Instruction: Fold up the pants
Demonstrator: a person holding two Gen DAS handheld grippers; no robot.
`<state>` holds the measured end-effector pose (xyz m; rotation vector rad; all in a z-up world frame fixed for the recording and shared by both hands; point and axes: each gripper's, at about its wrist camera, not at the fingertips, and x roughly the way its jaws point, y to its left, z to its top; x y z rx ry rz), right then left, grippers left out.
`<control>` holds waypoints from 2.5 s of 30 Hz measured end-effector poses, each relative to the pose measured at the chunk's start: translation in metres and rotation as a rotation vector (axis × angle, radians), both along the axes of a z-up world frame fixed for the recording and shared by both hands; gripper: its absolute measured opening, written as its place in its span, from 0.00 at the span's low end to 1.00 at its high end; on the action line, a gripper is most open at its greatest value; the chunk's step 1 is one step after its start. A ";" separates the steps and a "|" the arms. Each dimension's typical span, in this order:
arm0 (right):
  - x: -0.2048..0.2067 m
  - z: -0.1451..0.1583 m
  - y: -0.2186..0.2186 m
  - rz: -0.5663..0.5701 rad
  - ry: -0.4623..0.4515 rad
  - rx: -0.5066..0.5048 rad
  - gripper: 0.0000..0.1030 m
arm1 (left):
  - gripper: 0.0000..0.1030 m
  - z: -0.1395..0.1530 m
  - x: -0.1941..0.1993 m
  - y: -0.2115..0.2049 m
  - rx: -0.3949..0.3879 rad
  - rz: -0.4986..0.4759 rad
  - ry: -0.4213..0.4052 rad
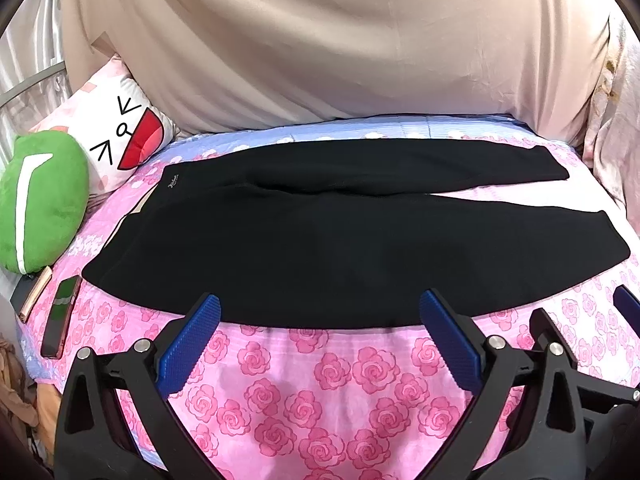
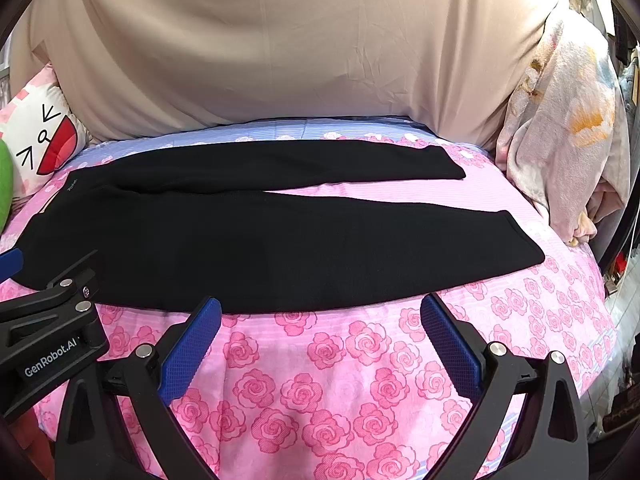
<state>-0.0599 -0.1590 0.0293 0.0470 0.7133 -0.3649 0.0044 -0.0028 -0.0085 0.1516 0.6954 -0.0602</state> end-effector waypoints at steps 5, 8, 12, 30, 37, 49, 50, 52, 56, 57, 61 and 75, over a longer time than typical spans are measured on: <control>0.000 0.000 -0.003 -0.004 0.001 0.000 0.95 | 0.95 0.000 0.000 -0.001 -0.005 -0.007 0.004; 0.001 0.000 -0.004 -0.005 0.002 -0.001 0.95 | 0.95 0.000 0.001 -0.002 -0.005 -0.007 0.006; 0.001 0.000 -0.004 -0.005 0.001 -0.001 0.95 | 0.95 0.001 0.001 -0.001 -0.006 -0.008 0.004; 0.002 -0.002 -0.005 -0.003 0.007 0.002 0.95 | 0.95 -0.001 0.005 -0.001 -0.002 -0.009 0.016; 0.007 -0.006 -0.008 -0.003 0.016 0.007 0.95 | 0.95 -0.004 0.008 -0.004 0.007 -0.009 0.019; 0.010 -0.009 -0.008 -0.006 0.020 0.010 0.95 | 0.95 -0.005 0.013 -0.006 0.002 -0.007 0.023; 0.010 -0.009 -0.008 -0.005 0.021 0.010 0.95 | 0.95 -0.006 0.013 -0.006 -0.001 -0.009 0.022; 0.011 -0.011 -0.009 -0.009 0.023 0.010 0.95 | 0.95 -0.007 0.014 -0.005 -0.004 -0.009 0.020; 0.014 -0.015 -0.014 -0.010 0.030 0.017 0.95 | 0.95 -0.009 0.018 -0.006 -0.008 -0.009 0.040; 0.015 -0.016 -0.016 -0.006 0.029 0.020 0.95 | 0.95 -0.009 0.020 -0.005 -0.012 -0.010 0.051; 0.037 -0.016 -0.051 0.042 0.015 0.097 0.95 | 0.95 -0.011 0.040 0.005 -0.044 -0.006 0.118; 0.252 -0.012 -0.343 -0.014 0.041 0.214 0.85 | 0.95 0.014 0.213 0.162 -0.117 0.370 0.135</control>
